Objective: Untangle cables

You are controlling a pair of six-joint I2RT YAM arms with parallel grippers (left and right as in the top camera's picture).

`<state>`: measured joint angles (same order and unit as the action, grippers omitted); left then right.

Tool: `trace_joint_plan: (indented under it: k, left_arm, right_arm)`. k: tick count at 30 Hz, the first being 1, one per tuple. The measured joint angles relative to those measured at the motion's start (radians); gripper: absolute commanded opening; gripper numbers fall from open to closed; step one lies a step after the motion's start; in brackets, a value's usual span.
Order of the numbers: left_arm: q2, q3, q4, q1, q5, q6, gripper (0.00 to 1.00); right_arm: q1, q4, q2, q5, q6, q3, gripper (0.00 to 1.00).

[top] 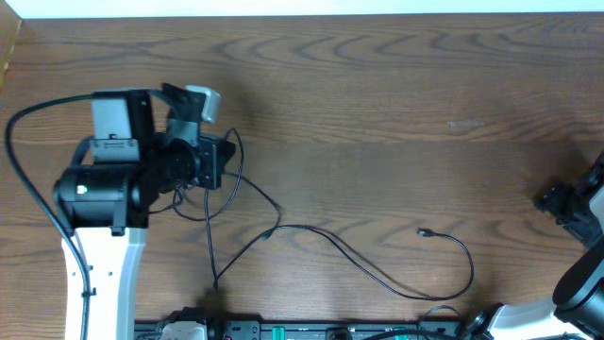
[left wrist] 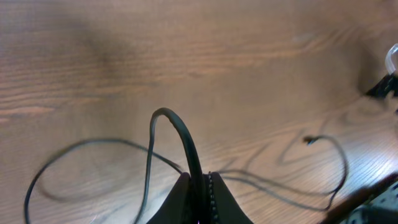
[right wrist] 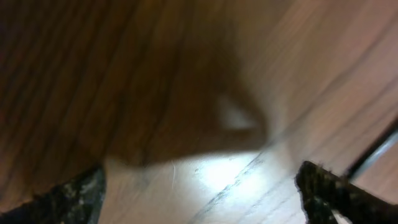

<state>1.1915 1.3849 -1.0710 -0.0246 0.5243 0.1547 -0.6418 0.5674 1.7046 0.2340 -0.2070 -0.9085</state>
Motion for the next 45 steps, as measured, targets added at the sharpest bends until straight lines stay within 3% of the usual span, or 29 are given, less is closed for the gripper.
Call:
trace_joint_plan:
  k: [5,8,13,18,29,35,45]
  left_arm:
    - [0.006,0.0,-0.025,-0.081,-0.084,0.008,0.07]
    - [0.029,0.0,-0.028,-0.108,-0.113,0.008,0.07]
    - [0.089,0.0,-0.029,-0.133,-0.138,0.01,0.07]
    - [0.12,0.0,-0.029,-0.15,-0.143,0.011,0.07]
    - [0.129,0.0,-0.005,-0.227,-0.149,0.011,0.08]
    - [0.182,-0.001,0.177,-0.332,-0.119,0.011,0.07]
    - [0.326,0.003,0.768,-0.544,0.058,-0.051,0.07]
  right_arm:
    - [0.0,-0.018,-0.003,-0.005,0.004,0.007,0.95]
    - [0.0,-0.035,-0.003,-0.026,-0.006,0.009,0.88]
    - [0.0,-0.037,-0.003,-0.17,-0.026,0.007,0.82]
    - [0.0,0.107,-0.003,-0.212,-0.12,-0.048,0.91]
    - [-0.028,0.365,-0.085,-0.186,-0.205,-0.316,0.95]
    - [-0.066,0.356,-0.291,-0.173,-0.211,-0.346,0.94]
    - [-0.077,0.467,-0.457,-0.167,-0.21,-0.351,0.96]
